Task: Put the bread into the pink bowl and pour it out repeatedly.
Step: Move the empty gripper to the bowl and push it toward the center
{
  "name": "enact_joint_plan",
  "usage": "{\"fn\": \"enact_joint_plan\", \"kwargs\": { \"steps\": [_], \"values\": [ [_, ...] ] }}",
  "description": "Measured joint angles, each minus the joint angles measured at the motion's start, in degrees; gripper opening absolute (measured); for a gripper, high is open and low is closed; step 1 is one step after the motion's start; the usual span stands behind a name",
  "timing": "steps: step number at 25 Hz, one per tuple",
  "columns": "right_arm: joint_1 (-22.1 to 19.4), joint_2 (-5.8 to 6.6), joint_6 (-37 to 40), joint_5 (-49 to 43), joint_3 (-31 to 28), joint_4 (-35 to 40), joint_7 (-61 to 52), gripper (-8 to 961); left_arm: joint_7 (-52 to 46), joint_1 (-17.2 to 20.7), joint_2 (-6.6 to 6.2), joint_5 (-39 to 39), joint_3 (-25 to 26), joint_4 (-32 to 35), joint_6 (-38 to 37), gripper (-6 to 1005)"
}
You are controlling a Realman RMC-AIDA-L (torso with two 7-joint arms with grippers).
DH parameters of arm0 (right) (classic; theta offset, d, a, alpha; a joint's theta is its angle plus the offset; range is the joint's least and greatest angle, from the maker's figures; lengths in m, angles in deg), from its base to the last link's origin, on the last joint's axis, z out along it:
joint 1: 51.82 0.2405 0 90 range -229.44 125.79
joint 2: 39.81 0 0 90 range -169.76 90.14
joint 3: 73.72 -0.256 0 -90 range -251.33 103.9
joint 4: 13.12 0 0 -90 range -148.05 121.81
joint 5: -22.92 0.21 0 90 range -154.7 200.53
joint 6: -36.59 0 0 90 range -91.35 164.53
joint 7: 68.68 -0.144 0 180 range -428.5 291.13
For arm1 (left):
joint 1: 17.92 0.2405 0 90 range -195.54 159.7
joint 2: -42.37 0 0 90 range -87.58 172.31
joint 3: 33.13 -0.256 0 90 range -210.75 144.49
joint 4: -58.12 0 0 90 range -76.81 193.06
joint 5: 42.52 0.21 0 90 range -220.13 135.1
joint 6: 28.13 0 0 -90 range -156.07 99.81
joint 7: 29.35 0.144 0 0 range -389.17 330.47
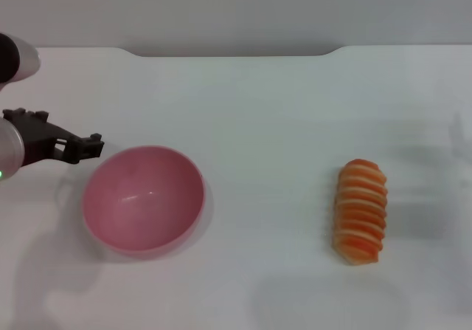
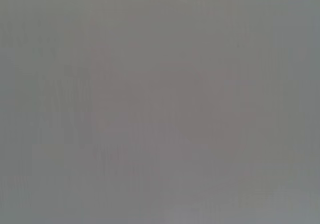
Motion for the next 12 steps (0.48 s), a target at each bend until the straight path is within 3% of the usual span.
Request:
{"fn": "enact_joint_plan", "kwargs": {
  "steps": [12],
  "values": [
    [0.4,0.00,-0.4,0.0,0.0,-0.4,0.4,553,-1.4,-0.3,-0.08,0.0,-3.8,1.5,4.1,857]
  ]
}}
